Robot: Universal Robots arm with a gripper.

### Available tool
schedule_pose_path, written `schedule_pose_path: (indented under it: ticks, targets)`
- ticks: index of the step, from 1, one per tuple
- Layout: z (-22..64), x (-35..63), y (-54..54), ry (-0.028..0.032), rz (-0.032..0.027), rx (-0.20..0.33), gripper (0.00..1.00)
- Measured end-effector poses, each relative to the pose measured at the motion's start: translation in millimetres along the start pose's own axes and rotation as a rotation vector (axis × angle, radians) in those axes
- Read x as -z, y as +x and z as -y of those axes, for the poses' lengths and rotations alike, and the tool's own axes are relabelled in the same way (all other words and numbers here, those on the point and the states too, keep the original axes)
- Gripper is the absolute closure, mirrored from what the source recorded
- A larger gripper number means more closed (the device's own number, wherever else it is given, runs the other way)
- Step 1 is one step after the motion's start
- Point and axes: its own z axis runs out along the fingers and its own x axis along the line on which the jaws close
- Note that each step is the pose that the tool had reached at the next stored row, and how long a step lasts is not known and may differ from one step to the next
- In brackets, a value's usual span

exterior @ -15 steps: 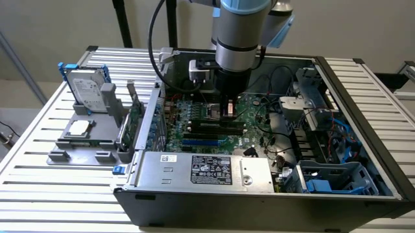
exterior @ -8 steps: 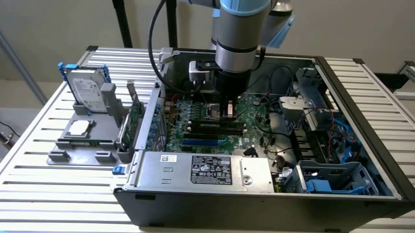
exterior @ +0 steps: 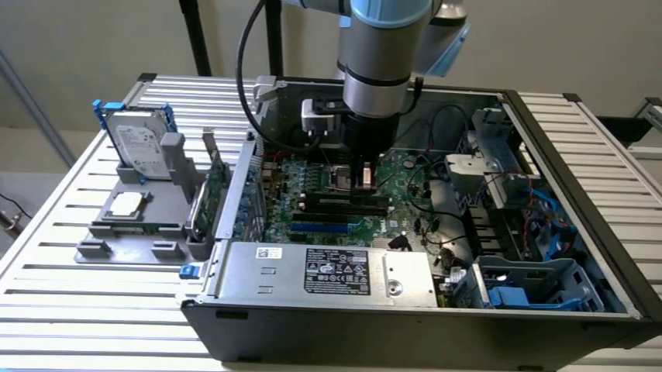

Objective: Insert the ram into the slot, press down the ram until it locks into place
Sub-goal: 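Insert the ram into the slot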

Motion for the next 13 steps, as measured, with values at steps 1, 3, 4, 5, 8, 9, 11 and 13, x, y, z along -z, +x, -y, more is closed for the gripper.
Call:
schedule_pose_path:
  ticks: [1, 3, 4, 5, 8, 9, 11, 13]
  targets:
    - [-0.1, -0.1, 0.0, 0.0, -0.0001, 0.0, 0.87]
    - [-0.3, -1.9, 0.0, 0.0, -0.0011, 0.0, 0.87]
    - [-0.3, -2.0, 0.0, 0.0, -0.0014, 0.0, 0.87]
    - [-0.3, -2.1, 0.0, 0.0, -0.0017, 0.0, 0.87]
    - [-0.4, -2.7, 0.0, 0.0, -0.0023, 0.0, 0.87]
    - [-0.4, -2.9, 0.0, 0.0, -0.0024, 0.0, 0.87]
    - [-0.6, -3.3, -0.1, 0.0, -0.0027, 0.0, 0.87]
    - [-0.8, -3.8, -0.1, 0.0, -0.0029, 0.0, 0.87]
